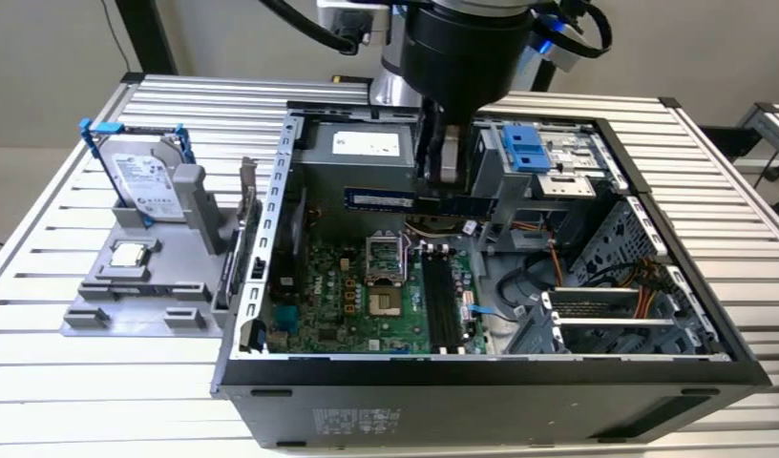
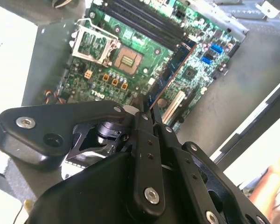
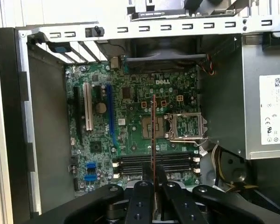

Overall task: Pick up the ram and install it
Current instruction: 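Pick up the ram and move it above insertion slot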

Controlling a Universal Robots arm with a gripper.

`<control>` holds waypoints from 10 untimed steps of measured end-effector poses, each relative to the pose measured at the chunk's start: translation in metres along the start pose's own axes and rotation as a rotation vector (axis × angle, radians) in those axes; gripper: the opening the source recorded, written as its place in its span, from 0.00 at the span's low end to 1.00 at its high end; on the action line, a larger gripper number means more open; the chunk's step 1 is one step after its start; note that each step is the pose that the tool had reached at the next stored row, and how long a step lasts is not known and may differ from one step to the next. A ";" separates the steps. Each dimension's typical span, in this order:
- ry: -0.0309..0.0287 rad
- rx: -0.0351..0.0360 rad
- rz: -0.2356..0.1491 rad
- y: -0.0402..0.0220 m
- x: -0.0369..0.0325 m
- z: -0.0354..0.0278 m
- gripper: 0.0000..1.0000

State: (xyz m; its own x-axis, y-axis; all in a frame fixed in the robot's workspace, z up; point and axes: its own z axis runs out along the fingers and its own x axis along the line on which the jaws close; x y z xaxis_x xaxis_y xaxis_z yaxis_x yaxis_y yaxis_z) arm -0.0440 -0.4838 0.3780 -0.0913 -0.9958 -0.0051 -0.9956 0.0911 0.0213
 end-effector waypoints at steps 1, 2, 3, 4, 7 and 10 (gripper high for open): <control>0.0000 -0.0002 0.000 -0.0023 -0.0002 0.0000 0.00; 0.0001 -0.0004 0.000 -0.0045 -0.0004 -0.0001 0.00; 0.0001 -0.0007 0.000 -0.0069 -0.0006 -0.0001 0.00; 0.0000 -0.0008 0.000 -0.0091 -0.0008 -0.0001 0.00; 0.0002 -0.0015 0.000 -0.0159 -0.0015 -0.0003 0.00; 0.0002 -0.0021 0.000 -0.0225 -0.0021 -0.0004 0.00</control>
State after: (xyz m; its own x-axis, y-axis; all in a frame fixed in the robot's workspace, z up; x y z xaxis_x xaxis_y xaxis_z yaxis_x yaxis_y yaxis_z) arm -0.0215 -0.4838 0.3780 -0.0912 -0.9958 -0.0049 -0.9956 0.0911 0.0234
